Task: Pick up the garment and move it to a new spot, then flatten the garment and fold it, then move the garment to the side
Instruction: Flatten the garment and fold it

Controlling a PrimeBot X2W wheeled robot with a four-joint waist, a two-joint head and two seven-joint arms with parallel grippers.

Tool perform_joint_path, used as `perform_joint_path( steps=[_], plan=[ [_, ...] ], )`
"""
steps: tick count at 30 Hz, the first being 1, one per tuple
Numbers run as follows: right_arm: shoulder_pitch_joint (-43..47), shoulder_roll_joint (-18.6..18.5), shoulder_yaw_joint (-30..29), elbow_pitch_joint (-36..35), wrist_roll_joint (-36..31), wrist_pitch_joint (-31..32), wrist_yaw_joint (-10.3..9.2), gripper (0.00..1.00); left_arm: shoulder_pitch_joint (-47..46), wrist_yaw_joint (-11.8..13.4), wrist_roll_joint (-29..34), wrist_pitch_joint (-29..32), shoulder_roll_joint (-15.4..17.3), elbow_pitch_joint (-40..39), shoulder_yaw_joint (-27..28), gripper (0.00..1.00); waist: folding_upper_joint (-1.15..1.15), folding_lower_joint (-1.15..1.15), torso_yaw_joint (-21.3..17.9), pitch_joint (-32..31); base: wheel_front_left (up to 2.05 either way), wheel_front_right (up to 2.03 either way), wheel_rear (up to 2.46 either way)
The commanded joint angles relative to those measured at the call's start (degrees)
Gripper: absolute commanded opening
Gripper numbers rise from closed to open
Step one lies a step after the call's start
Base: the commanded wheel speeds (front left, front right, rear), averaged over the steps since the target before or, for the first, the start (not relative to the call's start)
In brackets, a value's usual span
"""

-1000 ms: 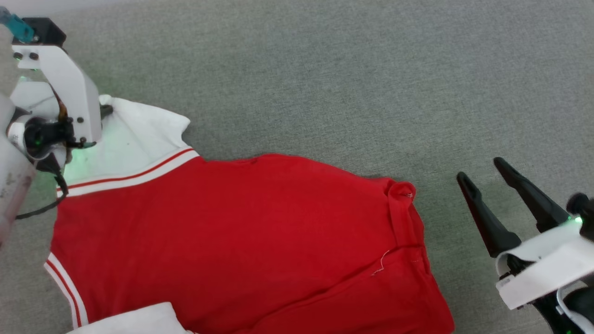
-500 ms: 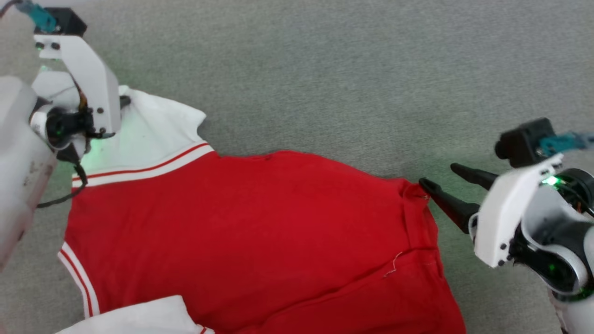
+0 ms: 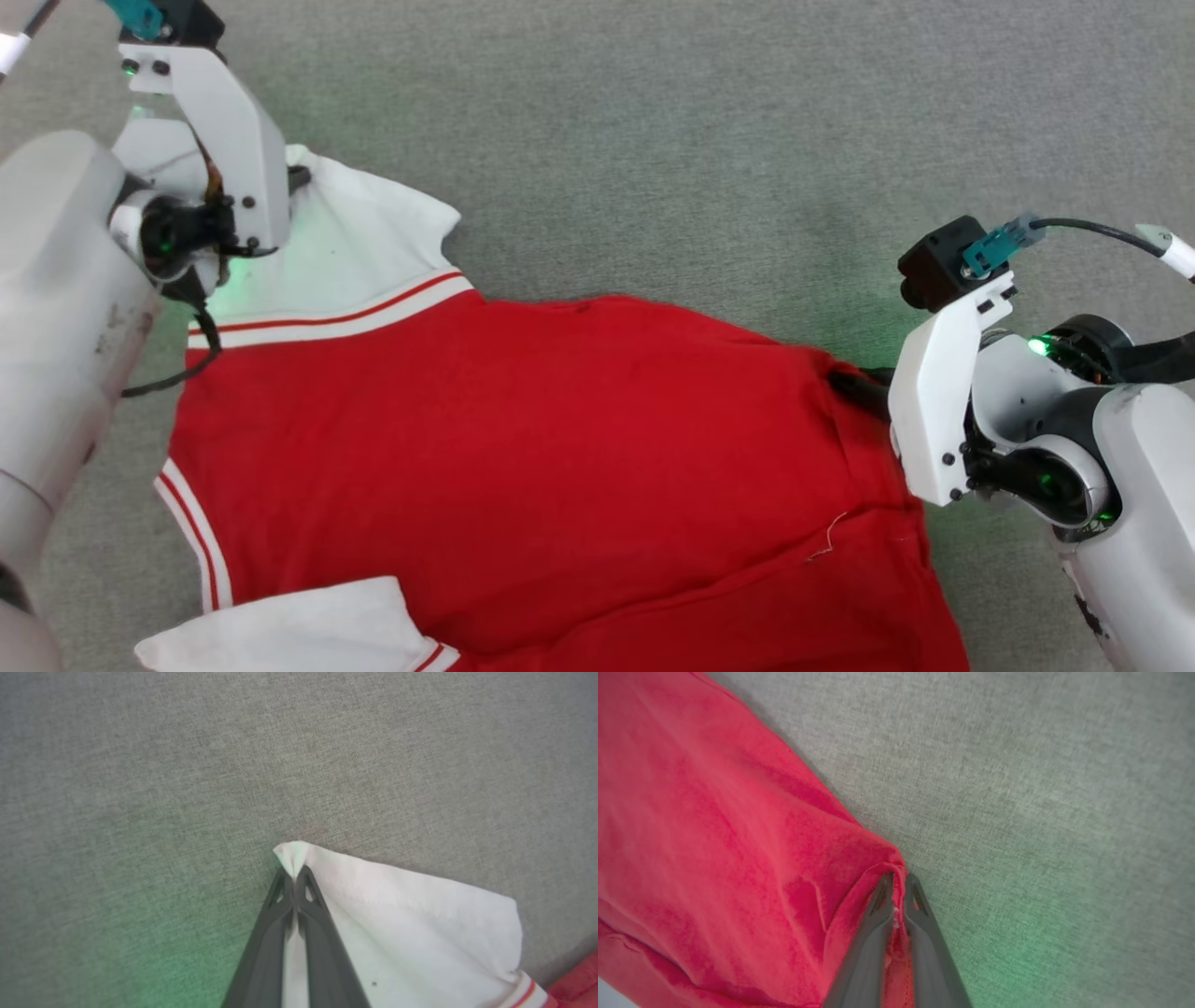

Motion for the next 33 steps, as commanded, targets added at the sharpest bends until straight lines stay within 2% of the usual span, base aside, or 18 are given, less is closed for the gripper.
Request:
perform_joint_path(
  steps=[1,8,22,28,33],
  plan=[
    [-0.2,-0.21,0.36,1.28,-0.09,-0.33,-0.07,0.0,1.19,-0.34,-0.26,0.04,-0.78,0.19,-0.35,0.0,0.0,0.0,0.43,-0.22,0.0,0.0,0.0],
    [-1.31,-1.47,0.19,2.47,0.83,-3.78,-0.07,0.0,0.07,-0.39,-1.6,-1.62,-0.51,-1.83,0.6,0.0,0.0,0.0,2.38,-2.3,0.0,0.0,0.0],
    [4.24,-7.34,0.91,0.23,2.08,-9.07,-0.07,0.0,2.81,-0.31,-3.57,0.28,3.53,-14.7,-0.3,0.0,0.0,0.0,8.28,-10.96,0.0,0.0,0.0],
    [8.25,-9.78,0.22,-0.96,3.13,-9.28,-0.07,0.0,6.62,3.37,-3.71,1.4,8.25,-25.13,-1.07,0.0,0.0,0.0,10.4,-14.56,0.0,0.0,0.0],
    [12.54,-11.93,-1.3,-2.54,3.75,-9.7,-0.07,0.0,12.04,9.58,-5.42,2.62,14.32,-38.28,-1.44,0.0,0.0,0.0,12.05,-16.99,0.0,0.0,0.0]
  ],
)
